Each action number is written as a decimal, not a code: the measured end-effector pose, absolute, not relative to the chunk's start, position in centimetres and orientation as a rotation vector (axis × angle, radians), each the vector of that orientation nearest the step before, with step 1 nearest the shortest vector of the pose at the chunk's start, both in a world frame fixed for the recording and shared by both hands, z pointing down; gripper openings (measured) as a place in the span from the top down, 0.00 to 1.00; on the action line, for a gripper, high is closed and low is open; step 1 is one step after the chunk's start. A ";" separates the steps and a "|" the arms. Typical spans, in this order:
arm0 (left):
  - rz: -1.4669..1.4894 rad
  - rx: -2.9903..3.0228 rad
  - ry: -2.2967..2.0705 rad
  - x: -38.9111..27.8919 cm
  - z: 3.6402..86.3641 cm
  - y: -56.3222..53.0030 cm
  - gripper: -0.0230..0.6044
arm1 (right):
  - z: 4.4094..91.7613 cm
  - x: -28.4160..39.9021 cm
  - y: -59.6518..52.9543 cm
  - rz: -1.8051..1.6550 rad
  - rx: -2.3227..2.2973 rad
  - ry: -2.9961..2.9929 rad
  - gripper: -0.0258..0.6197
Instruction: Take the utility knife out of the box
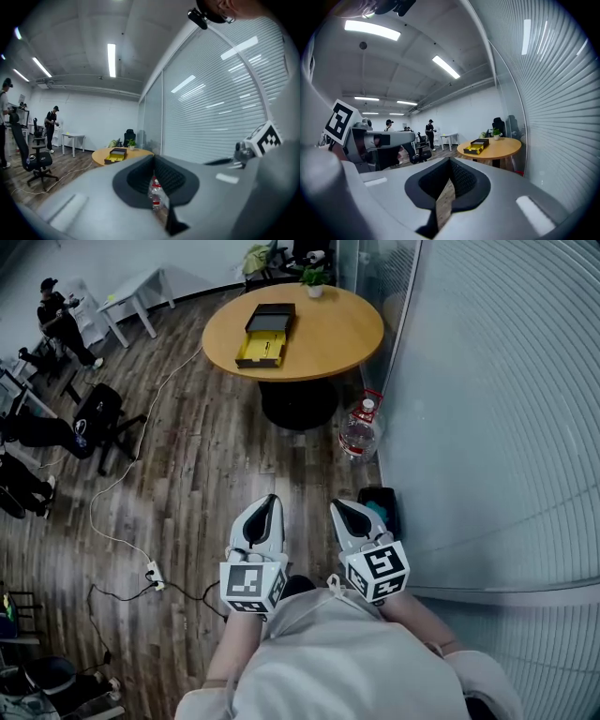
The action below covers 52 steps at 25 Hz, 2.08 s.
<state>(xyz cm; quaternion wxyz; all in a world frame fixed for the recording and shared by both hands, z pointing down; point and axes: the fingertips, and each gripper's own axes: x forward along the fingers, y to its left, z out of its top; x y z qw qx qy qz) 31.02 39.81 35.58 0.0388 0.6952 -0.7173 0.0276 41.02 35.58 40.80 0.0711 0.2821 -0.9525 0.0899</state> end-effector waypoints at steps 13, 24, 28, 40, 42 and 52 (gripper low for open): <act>0.135 2.038 -2.174 23.6 39.4 37.2 0.95 | 44.6 33.4 32.6 0.377 0.784 -2.794 0.96; 0.089 2.020 -2.137 7.8 39.8 31.0 0.96 | 45.4 19.2 26.5 0.407 0.828 -2.729 0.96; 0.070 2.059 -2.109 1.6 39.0 28.1 0.96 | 45.0 14.1 23.6 0.414 0.900 -2.698 0.96; 0.077 2.120 -1.999 -10.1 39.9 22.0 0.96 | 45.3 3.5 17.3 0.471 1.044 -2.617 0.96; 0.079 2.113 -1.994 -11.3 40.5 21.3 0.96 | 45.5 2.5 16.3 0.464 1.048 -2.608 0.96; 0.088 2.125 -1.999 -14.9 41.9 12.1 0.96 | 46.9 -2.0 7.3 0.435 1.016 -2.615 0.96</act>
